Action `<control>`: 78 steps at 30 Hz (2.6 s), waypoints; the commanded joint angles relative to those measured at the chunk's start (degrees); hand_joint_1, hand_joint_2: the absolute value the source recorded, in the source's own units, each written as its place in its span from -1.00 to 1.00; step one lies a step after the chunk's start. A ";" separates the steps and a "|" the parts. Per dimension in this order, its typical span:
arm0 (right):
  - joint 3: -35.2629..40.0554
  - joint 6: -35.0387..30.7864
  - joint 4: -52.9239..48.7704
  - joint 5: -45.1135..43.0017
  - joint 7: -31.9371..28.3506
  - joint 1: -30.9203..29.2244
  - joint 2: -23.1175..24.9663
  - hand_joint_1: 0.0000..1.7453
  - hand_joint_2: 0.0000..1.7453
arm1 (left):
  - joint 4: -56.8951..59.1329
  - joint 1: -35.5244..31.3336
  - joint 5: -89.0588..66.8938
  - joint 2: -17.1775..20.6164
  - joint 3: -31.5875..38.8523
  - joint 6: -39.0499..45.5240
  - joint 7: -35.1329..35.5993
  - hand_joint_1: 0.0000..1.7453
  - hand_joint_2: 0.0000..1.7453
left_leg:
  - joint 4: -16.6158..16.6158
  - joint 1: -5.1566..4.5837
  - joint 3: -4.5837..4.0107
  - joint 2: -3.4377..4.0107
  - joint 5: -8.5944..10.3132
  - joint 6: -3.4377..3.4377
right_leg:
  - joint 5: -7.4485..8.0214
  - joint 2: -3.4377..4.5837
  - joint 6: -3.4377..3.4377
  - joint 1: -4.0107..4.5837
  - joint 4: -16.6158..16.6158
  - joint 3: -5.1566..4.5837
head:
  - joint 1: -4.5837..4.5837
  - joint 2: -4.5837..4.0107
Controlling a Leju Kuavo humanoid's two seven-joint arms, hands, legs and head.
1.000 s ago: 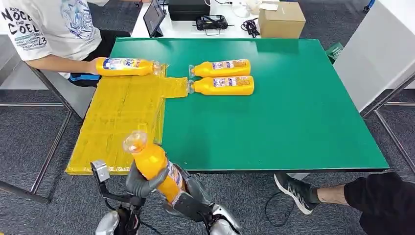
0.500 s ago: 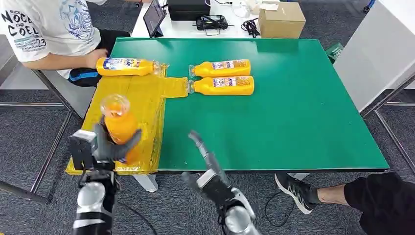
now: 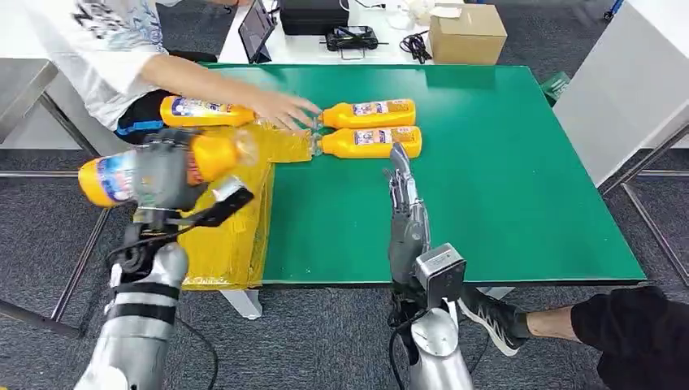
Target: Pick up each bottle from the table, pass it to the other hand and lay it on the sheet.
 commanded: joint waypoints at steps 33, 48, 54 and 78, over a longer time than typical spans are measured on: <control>10.60 3.31 17.81 1.56 0.34 -6.68 -2.89 -1.00 -1.00 | 46.34 -14.48 10.17 8.97 -16.20 -18.81 -7.62 1.00 1.00 | -0.04 0.11 0.39 0.20 -0.15 -0.12 | -0.09 0.24 -0.16 0.11 -0.08 0.37 | 0.04 0.00; 12.11 3.20 21.06 1.86 0.16 -8.08 -3.50 -1.00 -1.00 | 47.67 -12.81 22.22 7.60 -15.99 -31.19 -9.28 -1.00 -1.00 | -0.14 0.12 0.64 0.26 -0.20 -0.12 | -0.11 0.28 -0.18 0.12 -0.19 0.60 | 0.02 0.00; 12.50 3.20 22.92 2.07 -0.10 -8.82 -3.34 -1.00 -1.00 | 47.73 -12.68 27.70 7.42 -15.57 -36.38 -10.31 -1.00 -1.00 | -0.07 0.04 0.37 0.14 -0.07 -0.06 | -0.02 0.19 -0.08 0.04 -0.08 0.36 | 0.00 0.00; 10.87 -0.38 19.72 6.20 2.10 -5.75 -1.96 -1.00 -1.00 | 21.41 -4.53 36.68 -2.73 1.22 -2.83 -4.19 -1.00 -1.00 | 0.01 0.05 0.58 -0.30 -0.10 -0.05 | -0.17 -0.24 -0.12 0.05 -0.05 0.70 | 0.07 0.00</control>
